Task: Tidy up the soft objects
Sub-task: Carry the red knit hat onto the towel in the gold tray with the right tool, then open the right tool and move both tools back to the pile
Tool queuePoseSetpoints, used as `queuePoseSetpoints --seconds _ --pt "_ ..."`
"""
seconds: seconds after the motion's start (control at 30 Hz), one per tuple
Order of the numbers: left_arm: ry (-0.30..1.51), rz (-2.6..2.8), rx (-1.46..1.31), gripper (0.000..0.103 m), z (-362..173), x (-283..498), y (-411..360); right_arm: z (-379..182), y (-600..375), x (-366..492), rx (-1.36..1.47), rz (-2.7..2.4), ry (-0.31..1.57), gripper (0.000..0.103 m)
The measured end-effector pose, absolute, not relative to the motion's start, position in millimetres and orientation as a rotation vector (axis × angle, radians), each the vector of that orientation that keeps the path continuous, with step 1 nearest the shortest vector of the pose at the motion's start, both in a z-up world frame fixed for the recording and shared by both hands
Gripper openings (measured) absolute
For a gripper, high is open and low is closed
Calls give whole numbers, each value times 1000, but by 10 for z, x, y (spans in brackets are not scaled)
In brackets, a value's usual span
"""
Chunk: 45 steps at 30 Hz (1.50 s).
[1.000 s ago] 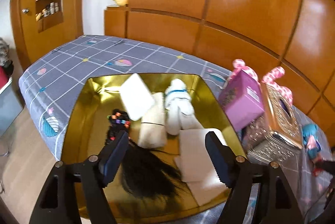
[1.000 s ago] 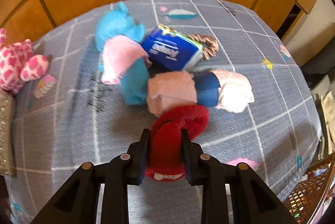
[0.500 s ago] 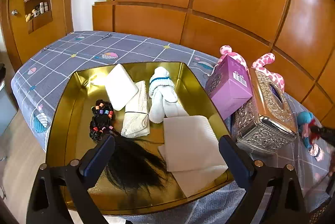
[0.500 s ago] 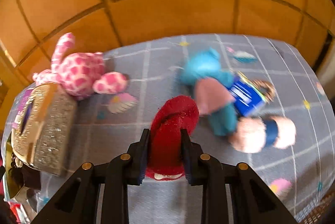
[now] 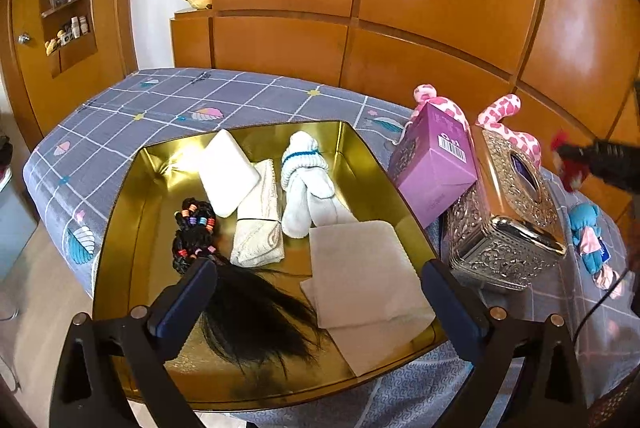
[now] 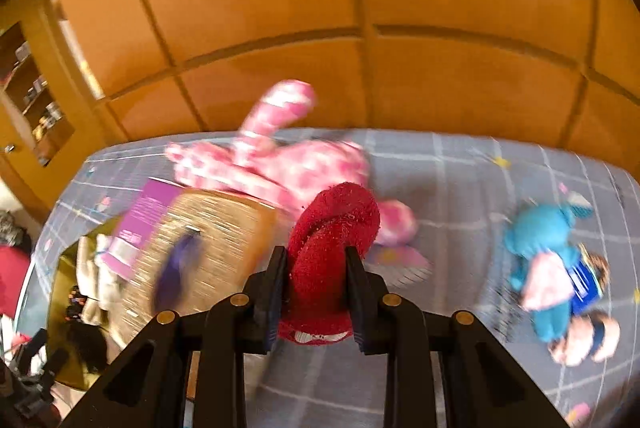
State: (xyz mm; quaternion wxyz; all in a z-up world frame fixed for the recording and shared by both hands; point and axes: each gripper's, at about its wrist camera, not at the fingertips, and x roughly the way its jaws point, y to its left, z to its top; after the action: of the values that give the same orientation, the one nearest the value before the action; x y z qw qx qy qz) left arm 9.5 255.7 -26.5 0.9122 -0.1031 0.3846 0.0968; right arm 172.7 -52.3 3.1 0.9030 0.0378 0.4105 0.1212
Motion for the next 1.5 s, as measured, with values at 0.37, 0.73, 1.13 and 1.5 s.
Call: queuePoseSetpoints --seconds 0.37,0.73,1.13,1.5 --pt "738 282 -214 103 -127 40 2787 222 737 1557 -33 559 803 27" --pt "699 379 -243 102 -29 -13 3033 -239 1554 946 -172 811 903 27" --pt "684 392 -235 103 0 -39 3053 -512 1783 784 -158 838 974 40" --pt "689 372 -224 103 1 -32 2977 -399 1511 720 -158 747 917 41"
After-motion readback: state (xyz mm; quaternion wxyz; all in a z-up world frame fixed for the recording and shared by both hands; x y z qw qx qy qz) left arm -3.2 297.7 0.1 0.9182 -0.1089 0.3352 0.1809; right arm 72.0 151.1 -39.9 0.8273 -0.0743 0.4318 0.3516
